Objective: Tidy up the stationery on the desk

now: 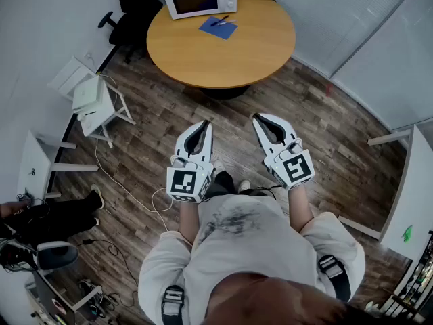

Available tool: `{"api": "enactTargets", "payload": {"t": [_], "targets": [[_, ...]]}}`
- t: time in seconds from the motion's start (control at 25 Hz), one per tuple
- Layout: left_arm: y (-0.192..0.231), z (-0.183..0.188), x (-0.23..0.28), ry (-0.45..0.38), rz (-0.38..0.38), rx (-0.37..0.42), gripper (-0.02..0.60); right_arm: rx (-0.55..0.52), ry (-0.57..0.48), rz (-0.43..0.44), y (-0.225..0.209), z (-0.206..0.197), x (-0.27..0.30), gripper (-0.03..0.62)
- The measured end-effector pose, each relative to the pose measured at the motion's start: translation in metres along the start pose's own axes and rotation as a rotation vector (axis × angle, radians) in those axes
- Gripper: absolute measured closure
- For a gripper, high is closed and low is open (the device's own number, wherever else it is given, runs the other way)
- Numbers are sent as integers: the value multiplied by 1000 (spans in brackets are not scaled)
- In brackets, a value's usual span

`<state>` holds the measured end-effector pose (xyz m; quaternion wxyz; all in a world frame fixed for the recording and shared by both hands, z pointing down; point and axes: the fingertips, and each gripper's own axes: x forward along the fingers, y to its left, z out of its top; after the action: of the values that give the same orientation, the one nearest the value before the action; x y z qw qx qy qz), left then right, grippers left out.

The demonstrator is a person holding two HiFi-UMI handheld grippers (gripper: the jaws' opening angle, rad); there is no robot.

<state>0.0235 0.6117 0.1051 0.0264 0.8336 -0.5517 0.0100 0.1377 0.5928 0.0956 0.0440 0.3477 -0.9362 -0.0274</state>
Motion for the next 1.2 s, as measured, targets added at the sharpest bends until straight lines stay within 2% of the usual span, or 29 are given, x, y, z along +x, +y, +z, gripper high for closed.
{"api": "enactTargets", "payload": {"t": [0.36, 0.64, 1.0, 1.2], "targets": [[-26, -4, 3, -3, 7, -7, 565, -1, -12, 5, -6, -7, -15, 525], [-26, -16, 11, 28, 35, -24, 565, 33, 37, 15, -13, -28, -9, 525], [28, -22, 57, 32, 26, -35, 565, 17, 37, -6, -38, -32, 54, 524], [68, -20, 88, 31, -1, -31, 565, 23, 78, -34, -53, -34, 95, 525]]}}
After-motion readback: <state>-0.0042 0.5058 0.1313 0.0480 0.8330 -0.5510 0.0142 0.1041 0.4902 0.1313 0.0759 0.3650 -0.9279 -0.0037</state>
